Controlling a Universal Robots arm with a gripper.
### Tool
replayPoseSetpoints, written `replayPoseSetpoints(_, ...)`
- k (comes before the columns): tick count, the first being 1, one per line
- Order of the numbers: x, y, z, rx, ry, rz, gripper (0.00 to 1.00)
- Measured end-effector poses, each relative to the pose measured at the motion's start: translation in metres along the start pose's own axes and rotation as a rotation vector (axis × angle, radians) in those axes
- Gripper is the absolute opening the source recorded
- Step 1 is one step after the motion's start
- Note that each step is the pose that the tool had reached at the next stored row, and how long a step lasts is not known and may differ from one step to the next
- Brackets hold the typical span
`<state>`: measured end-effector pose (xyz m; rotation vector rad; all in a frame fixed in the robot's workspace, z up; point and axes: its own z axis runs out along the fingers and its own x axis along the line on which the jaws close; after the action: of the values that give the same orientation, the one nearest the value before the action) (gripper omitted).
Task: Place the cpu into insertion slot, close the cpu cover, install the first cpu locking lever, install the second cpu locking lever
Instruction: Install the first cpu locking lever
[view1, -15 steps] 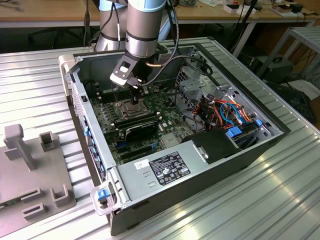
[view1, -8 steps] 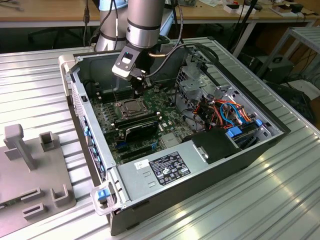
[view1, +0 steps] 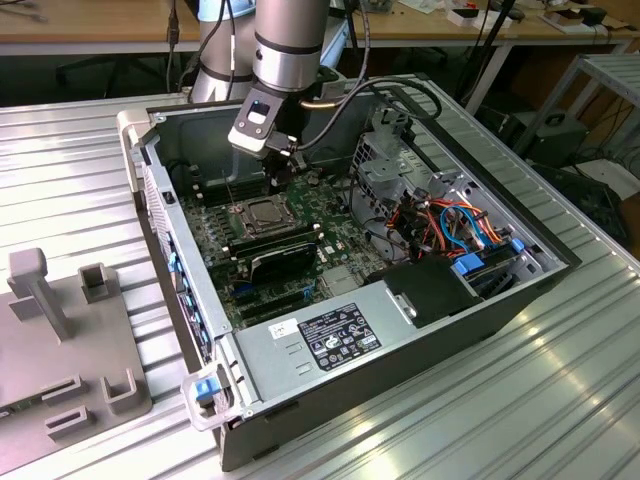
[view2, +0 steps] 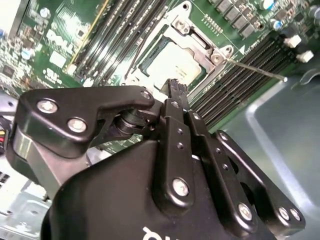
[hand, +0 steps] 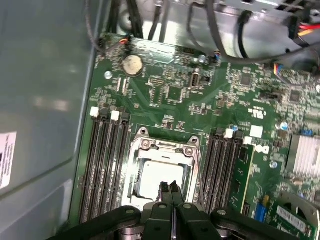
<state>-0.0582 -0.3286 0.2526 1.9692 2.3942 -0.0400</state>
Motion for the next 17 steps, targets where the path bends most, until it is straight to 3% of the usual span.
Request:
replayPoseSetpoints(5, 0.0, 0.0, 0.0, -0.0055, 0.0003, -0.119, 0.11)
replayPoseSetpoints(17, 0.0, 0.0, 0.0, -0.0171, 0.0016, -0.362, 0.11)
